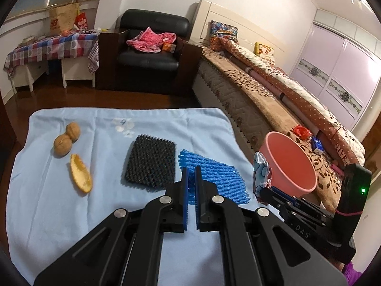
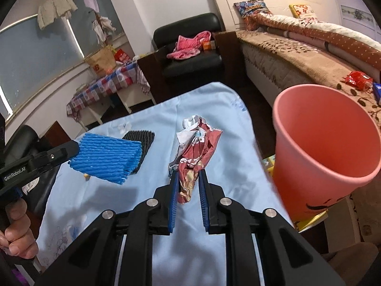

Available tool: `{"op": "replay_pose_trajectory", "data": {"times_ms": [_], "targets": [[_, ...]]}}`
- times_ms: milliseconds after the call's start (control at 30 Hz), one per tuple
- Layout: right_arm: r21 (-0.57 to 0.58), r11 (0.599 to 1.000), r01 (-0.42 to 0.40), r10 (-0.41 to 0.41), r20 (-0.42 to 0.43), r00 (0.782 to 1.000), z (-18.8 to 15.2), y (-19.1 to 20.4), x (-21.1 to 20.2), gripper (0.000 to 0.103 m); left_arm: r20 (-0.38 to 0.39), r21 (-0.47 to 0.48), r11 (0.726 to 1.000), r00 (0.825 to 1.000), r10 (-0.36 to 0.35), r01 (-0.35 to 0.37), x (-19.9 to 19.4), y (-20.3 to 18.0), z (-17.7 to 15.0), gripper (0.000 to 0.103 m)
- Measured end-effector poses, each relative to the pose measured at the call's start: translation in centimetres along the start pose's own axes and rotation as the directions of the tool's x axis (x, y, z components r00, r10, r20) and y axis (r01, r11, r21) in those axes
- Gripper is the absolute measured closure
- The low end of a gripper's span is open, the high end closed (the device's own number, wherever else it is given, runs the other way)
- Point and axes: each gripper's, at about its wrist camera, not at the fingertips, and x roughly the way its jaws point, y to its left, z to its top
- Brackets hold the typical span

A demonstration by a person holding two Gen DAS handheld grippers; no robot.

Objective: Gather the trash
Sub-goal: 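Lift the blue mesh and wrapper in both tools toward the bucket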

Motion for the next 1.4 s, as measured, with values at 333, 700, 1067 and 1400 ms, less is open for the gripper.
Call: {"op": "replay_pose_trajectory", "data": {"times_ms": [333,700,1067,1400], "targets": [[0.078,0.996,0.044,-0.049,0.065,0.997,1.2,-4.0,-2.2,0.087,0.022,0.061,0.998,0.999,-0.031,0.03,1.5,-3.9,2.6,0.099],[0.205,0.973,0.103,-0.132,0.132,0.983,2.5,-10.4,-4.7,0.087,0.003,0.166,0.981,0.995,-0.102,0.1,4.8,-10.4,4.4,0.099],[0.307,0.939,0.152,-0.203,0.14,0.969,2.6,-16.0,-5.3,0.087,-0.038,0.265,0.954,0.99,-0.133,0.138,9.3,-16.7,4.6,0.099],[0.335,0.927,0.166,-0.22,0.132,0.966,2.2,-17.8,-4.6,0.087,-0.049,0.309,0.945,0.994,-0.096,0.106,12.3,-19.0,4.3,0.099]]}}
